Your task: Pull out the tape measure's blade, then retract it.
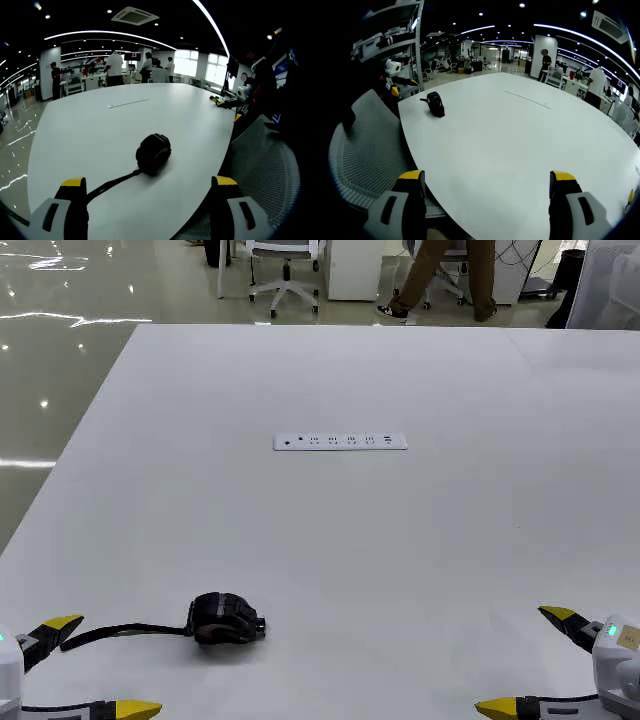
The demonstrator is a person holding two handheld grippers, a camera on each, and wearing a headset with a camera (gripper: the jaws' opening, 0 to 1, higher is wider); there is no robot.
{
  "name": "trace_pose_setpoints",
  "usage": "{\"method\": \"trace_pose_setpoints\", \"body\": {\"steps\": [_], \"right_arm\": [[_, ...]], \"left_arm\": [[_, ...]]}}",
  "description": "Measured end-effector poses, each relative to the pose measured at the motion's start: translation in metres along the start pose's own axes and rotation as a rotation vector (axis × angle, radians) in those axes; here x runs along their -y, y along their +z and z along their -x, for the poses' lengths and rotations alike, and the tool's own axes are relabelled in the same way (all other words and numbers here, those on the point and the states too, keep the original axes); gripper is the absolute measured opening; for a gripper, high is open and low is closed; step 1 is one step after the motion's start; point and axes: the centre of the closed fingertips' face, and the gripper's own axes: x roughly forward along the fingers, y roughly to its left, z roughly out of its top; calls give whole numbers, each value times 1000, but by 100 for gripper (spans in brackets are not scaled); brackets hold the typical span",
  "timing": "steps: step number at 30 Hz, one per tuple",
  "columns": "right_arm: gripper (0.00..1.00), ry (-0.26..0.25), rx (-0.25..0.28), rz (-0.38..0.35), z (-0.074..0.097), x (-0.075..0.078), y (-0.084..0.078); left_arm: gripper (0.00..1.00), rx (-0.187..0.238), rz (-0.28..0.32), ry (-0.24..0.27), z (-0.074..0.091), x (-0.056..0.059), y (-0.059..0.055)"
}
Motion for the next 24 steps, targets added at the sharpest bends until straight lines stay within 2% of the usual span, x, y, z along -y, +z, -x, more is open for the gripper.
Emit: {"method": "trace_pose_setpoints", "body": {"steps": [6,16,20,24], "right_arm": [[100,-2,-6,4,3,3,-1],[100,2,-17,9,4,4,-6],[100,6,-17,9,4,3,-5],[100,16,-18,29,2,2,2]], "left_arm": [[100,13,-6,-4,2,-2,-1],[100,-5,-10,-16,1,-3,-4],[100,-11,-13,-19,-1,-3,0],[98,-28,-61,-51,-10,-2,6]]}}
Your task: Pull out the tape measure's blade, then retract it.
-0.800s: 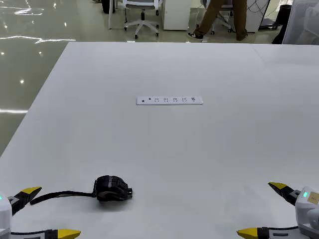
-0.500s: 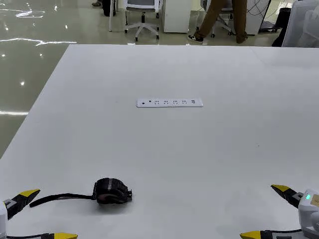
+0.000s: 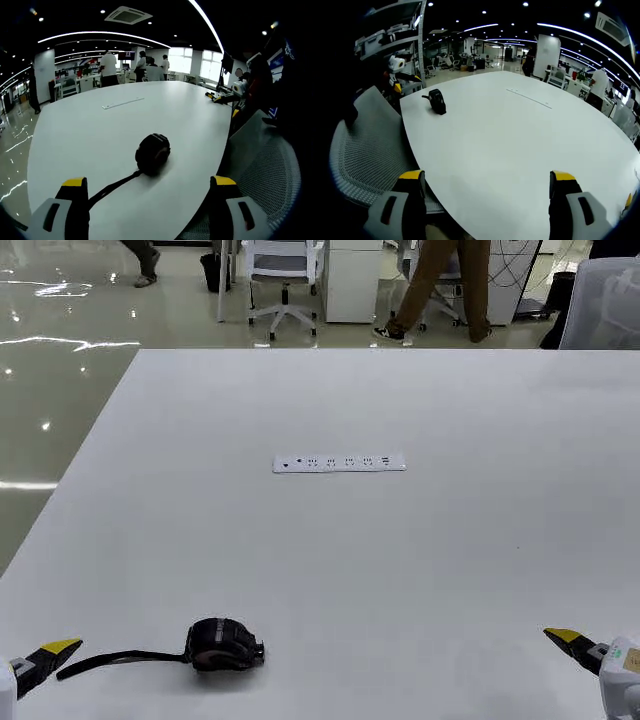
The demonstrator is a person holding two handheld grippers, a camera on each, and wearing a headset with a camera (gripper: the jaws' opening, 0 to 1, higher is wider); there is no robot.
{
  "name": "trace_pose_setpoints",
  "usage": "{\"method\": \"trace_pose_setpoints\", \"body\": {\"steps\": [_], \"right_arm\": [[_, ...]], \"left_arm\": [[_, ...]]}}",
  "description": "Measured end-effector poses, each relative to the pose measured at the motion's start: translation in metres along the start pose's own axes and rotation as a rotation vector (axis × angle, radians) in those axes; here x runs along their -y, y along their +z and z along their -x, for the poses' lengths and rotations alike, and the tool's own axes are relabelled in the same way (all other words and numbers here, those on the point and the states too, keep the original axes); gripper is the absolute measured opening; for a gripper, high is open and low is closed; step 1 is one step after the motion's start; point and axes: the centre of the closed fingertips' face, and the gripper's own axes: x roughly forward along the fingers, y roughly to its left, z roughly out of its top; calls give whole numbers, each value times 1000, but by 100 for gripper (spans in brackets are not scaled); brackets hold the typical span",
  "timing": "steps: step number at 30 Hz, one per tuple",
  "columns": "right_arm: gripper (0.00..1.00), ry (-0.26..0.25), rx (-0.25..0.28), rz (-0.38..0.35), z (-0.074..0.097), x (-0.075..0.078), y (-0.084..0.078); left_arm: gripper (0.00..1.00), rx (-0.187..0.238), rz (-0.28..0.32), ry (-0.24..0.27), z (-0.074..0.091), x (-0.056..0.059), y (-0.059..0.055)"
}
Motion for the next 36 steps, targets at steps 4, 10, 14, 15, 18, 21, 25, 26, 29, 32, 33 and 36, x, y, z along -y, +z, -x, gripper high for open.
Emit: {"method": "trace_pose_setpoints", "body": {"steps": [4,10,14,15,18,21,25,26,29,32,33,36], "right_arm": [[98,21,5,2,-11,-1,12],[85,212,-16,154,-69,-42,53],[80,306,-7,228,-114,-69,86],[79,321,-12,248,-122,-74,91],[75,374,-30,280,-148,-92,107],[71,425,-39,315,-172,-112,120],[58,485,-70,358,-205,-137,124],[56,497,-78,374,-210,-141,124],[48,542,-119,406,-231,-156,119],[40,555,-151,417,-247,-165,115],[37,569,-164,418,-252,-170,113],[29,572,-184,443,-262,-176,108]], "left_arm": [[90,-82,-112,-60,-16,-2,3],[68,-236,-399,-229,-69,10,23],[58,-319,-472,-345,-103,19,22],[56,-338,-487,-363,-108,21,20],[51,-408,-583,-397,-124,20,10],[30,-451,-666,-386,-135,16,2],[30,-473,-695,-405,-134,23,-1],[29,-476,-716,-422,-131,22,-1],[29,-485,-743,-439,-130,24,-2],[29,-495,-683,-400,-130,19,-2],[29,-495,-667,-386,-131,19,-2],[29,-486,-673,-391,-130,17,-1]]}}
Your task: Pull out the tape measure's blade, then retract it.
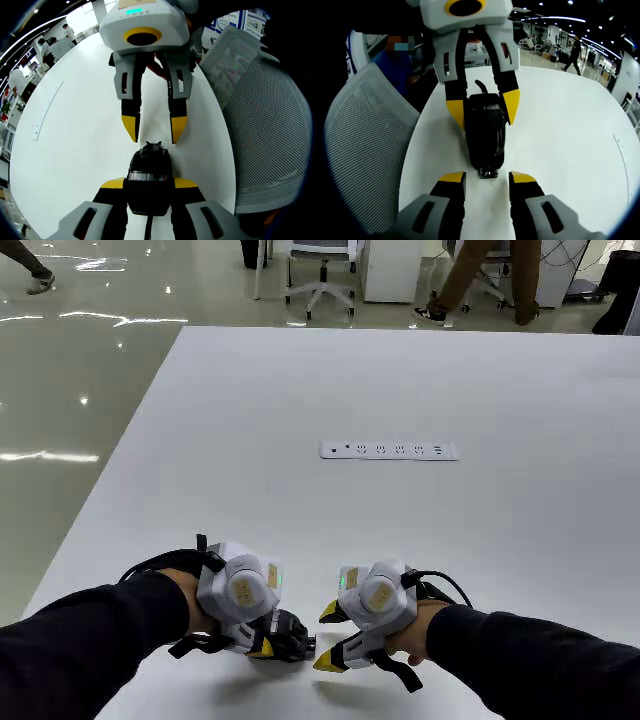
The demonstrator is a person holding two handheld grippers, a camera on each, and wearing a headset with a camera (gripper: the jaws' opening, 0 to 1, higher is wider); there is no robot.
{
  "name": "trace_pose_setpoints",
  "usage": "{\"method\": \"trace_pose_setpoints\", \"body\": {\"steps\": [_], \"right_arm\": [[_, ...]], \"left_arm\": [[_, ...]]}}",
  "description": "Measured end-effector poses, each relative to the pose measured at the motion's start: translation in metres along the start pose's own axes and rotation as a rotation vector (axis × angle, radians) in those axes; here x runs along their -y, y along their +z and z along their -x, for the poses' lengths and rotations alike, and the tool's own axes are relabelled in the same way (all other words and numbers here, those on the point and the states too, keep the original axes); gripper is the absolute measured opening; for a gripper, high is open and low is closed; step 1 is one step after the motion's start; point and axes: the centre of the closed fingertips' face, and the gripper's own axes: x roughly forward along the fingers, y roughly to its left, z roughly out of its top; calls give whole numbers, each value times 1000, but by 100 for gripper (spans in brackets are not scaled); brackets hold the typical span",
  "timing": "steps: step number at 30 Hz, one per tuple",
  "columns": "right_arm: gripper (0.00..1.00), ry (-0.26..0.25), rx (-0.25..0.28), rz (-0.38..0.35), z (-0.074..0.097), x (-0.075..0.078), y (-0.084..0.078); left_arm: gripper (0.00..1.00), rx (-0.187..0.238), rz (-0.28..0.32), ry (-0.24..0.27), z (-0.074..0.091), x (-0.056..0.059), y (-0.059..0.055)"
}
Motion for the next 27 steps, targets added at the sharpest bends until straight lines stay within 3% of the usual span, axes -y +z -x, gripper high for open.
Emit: {"method": "trace_pose_setpoints", "body": {"steps": [2,3,4,5,13,23,27], "right_arm": [[23,1,-15,13,-4,-3,0],[13,-8,-24,51,-4,-1,0],[12,-18,-11,77,-7,2,5],[12,-25,-27,44,-8,0,2],[7,-28,-27,47,-1,4,-2],[8,-15,-92,35,32,9,-41],[8,-15,-91,20,35,9,-44]], "left_arm": [[29,11,8,-1,0,0,0],[29,13,7,-1,0,0,0],[29,11,10,-2,0,0,0],[29,11,13,-4,0,0,0],[29,7,42,3,0,-3,0],[29,25,68,7,0,-5,1],[29,21,65,5,-1,-5,1]]}}
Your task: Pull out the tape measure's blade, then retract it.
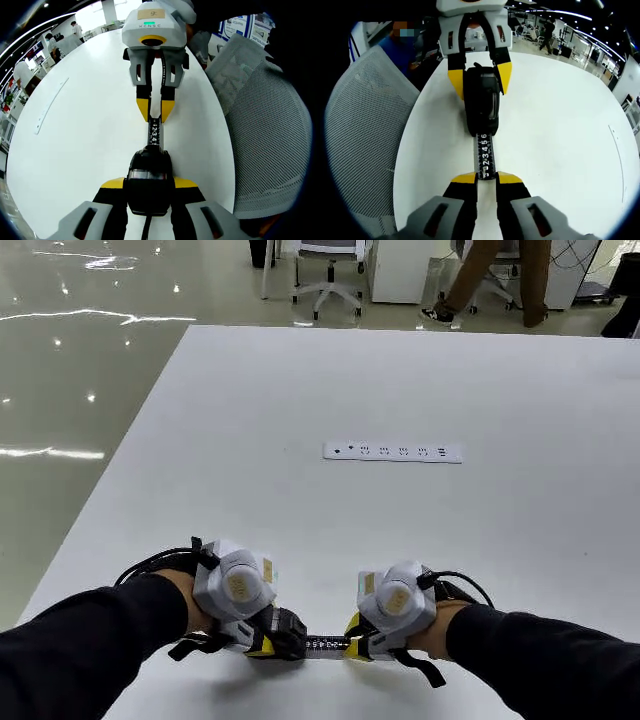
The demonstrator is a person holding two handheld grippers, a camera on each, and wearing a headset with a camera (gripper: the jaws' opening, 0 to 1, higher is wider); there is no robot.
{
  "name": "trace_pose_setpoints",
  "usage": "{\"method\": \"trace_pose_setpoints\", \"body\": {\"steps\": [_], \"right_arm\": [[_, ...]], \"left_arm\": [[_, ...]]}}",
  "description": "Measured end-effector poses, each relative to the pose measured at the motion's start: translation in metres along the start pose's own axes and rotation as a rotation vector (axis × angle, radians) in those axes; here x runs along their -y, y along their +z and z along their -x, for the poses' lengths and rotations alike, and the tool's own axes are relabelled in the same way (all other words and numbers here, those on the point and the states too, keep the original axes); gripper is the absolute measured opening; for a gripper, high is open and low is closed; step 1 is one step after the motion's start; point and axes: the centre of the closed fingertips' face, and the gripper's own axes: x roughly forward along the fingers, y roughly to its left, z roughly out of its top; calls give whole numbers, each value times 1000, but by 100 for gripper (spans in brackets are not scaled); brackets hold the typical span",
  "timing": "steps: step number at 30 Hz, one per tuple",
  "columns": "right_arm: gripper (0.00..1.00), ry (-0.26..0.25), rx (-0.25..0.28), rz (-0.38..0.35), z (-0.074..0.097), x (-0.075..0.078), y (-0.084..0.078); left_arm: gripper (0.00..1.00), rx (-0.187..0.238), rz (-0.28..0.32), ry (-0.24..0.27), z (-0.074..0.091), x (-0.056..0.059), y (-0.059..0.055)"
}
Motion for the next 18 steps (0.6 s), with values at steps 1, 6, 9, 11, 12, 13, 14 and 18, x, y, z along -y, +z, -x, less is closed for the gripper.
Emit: {"method": "trace_pose_setpoints", "body": {"steps": [1,6,9,11,12,13,14,18], "right_arm": [[8,0,-6,8,2,-1,-1],[7,-11,-28,15,6,1,-9],[7,-21,-44,10,12,3,-20],[7,-27,-52,3,16,3,-29],[7,-29,-54,2,17,4,-31],[7,-31,-58,-4,19,4,-34],[7,-33,-60,-7,21,3,-37],[7,-46,-65,-17,28,5,-48]], "left_arm": [[29,-2,0,0,0,0,0],[29,2,8,2,1,0,0],[29,2,11,4,0,0,0],[29,2,12,4,0,0,0],[29,3,13,4,0,0,0],[29,3,13,4,0,0,0],[29,3,12,4,0,1,0],[29,1,9,7,0,1,0]]}}
